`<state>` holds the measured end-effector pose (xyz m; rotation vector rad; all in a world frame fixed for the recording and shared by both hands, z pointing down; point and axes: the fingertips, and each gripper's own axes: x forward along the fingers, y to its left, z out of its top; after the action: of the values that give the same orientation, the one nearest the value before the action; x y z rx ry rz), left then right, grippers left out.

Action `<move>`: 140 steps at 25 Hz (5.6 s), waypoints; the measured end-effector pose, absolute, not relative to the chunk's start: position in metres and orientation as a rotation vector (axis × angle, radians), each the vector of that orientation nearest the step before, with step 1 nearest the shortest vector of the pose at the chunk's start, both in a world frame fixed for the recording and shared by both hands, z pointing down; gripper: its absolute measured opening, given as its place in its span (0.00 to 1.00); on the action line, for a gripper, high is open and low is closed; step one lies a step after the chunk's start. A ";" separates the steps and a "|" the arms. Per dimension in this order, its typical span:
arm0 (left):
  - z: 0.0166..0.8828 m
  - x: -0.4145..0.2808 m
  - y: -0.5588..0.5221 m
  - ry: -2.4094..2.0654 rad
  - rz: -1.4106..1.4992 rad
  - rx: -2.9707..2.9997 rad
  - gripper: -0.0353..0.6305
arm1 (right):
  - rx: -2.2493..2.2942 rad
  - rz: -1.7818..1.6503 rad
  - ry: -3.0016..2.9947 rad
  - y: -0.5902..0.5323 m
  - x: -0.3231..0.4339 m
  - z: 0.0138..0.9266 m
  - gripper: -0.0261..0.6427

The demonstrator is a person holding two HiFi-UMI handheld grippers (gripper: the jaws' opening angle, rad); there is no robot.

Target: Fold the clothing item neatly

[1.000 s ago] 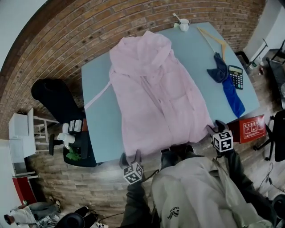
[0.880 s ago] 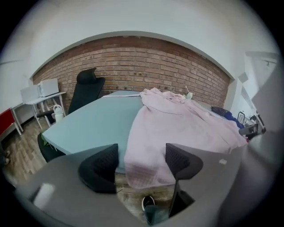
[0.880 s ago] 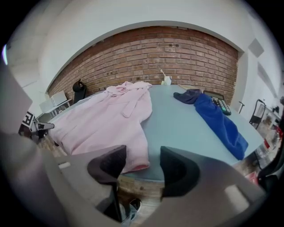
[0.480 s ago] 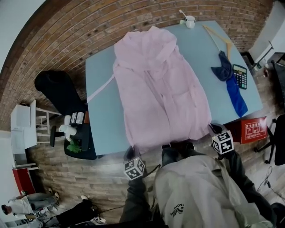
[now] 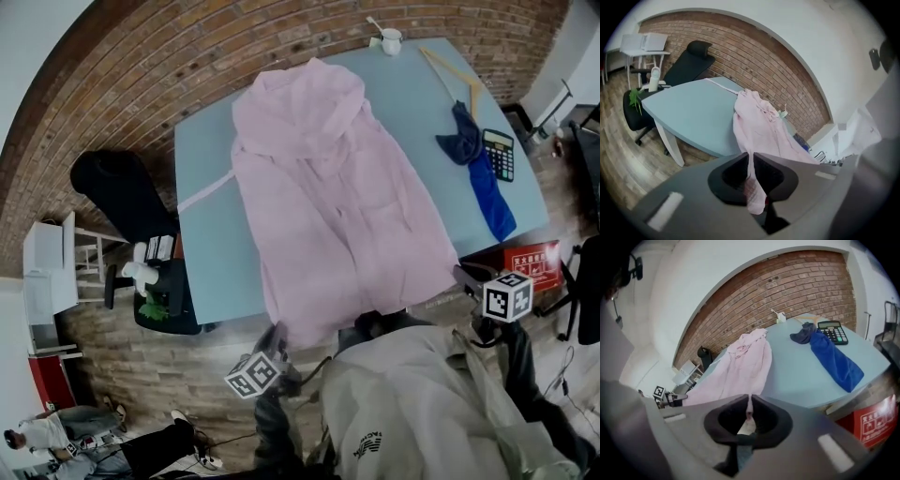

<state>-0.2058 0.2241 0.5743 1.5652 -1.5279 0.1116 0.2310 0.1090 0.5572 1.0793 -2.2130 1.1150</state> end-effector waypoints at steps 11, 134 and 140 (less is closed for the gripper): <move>0.459 -0.227 0.114 -1.412 -0.392 1.631 0.11 | 0.827 0.808 -2.423 0.012 0.164 0.460 0.07; 0.547 -0.336 -0.127 -1.585 -0.119 1.635 0.43 | 1.064 1.223 -2.347 -0.234 0.059 0.565 0.35; 0.516 -0.288 -0.082 -1.685 -0.087 1.786 0.06 | 1.168 0.996 -2.488 -0.164 0.076 0.516 0.26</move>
<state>-0.2878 -0.0817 0.5162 1.7860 -1.6846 -0.0870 0.0765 -0.1636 0.5163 1.1679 -2.4878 0.9957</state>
